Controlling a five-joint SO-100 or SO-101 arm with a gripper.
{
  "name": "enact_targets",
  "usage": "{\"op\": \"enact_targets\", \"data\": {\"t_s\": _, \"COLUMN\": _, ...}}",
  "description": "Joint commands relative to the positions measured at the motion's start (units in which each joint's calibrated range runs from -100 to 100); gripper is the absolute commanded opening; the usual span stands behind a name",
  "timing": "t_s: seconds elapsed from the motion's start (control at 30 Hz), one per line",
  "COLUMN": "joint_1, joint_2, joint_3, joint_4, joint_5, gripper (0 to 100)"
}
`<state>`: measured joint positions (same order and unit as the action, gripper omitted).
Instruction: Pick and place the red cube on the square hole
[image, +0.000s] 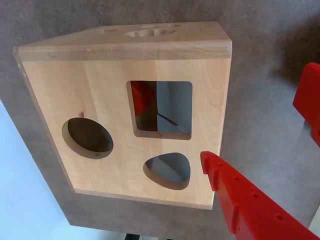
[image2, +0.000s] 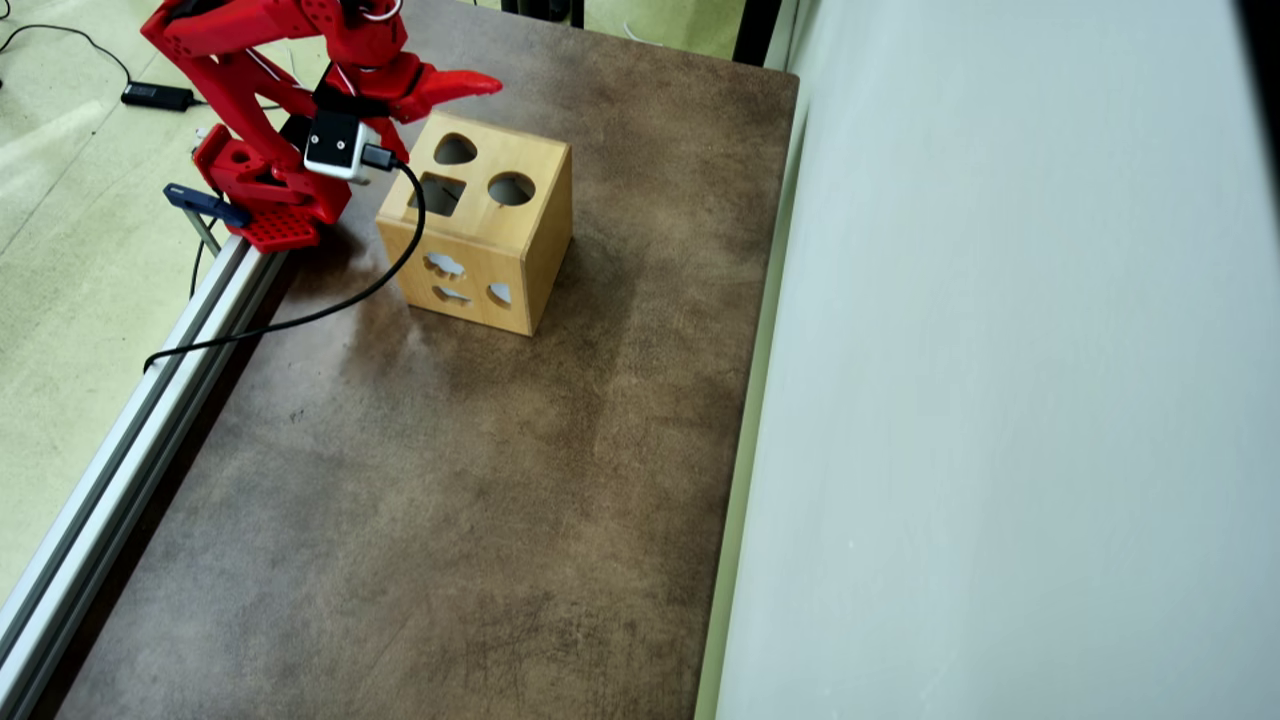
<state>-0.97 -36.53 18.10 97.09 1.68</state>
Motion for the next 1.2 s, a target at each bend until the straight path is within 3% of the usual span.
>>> {"op": "enact_targets", "data": {"t_s": 0.0, "joint_1": 0.1, "joint_2": -2.1, "joint_3": 1.6, "joint_4": 0.6, "joint_5": 0.4, "gripper": 92}}
{"op": "enact_targets", "data": {"t_s": 1.17, "joint_1": 0.0, "joint_2": -8.0, "joint_3": 2.2, "joint_4": 0.3, "joint_5": 0.3, "gripper": 92}}
